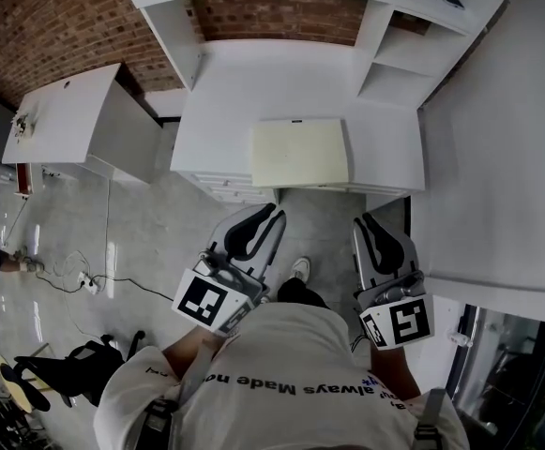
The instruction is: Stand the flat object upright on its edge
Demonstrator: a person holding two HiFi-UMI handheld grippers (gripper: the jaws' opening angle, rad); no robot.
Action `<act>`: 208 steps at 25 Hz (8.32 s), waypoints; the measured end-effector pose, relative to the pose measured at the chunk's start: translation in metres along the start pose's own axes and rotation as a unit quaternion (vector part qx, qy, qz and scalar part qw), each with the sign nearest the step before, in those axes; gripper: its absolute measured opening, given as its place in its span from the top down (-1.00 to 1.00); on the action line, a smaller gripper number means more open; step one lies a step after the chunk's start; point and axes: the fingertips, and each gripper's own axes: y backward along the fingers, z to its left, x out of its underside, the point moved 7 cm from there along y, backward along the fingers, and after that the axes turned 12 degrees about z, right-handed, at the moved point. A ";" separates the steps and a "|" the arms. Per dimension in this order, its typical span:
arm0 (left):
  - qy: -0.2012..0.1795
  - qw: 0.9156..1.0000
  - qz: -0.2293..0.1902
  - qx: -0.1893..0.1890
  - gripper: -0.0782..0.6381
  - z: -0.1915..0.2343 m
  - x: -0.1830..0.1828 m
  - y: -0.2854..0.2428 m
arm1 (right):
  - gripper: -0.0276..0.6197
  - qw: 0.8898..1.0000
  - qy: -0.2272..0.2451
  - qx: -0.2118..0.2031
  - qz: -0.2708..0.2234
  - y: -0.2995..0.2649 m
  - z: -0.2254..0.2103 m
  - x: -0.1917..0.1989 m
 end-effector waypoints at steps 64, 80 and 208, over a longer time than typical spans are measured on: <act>0.049 0.999 -0.001 -0.017 0.61 0.208 -0.060 -0.188 | 0.76 0.998 0.059 -0.033 -0.006 -0.260 -0.131 -0.077; 0.204 0.973 0.100 -0.036 0.33 0.233 0.062 -0.183 | 0.61 0.990 0.091 -0.068 0.085 -0.279 -0.117 0.003; 0.032 0.990 0.102 -0.087 0.03 0.190 0.037 -0.466 | 0.14 0.987 -0.011 -0.028 0.159 -0.421 -0.299 0.201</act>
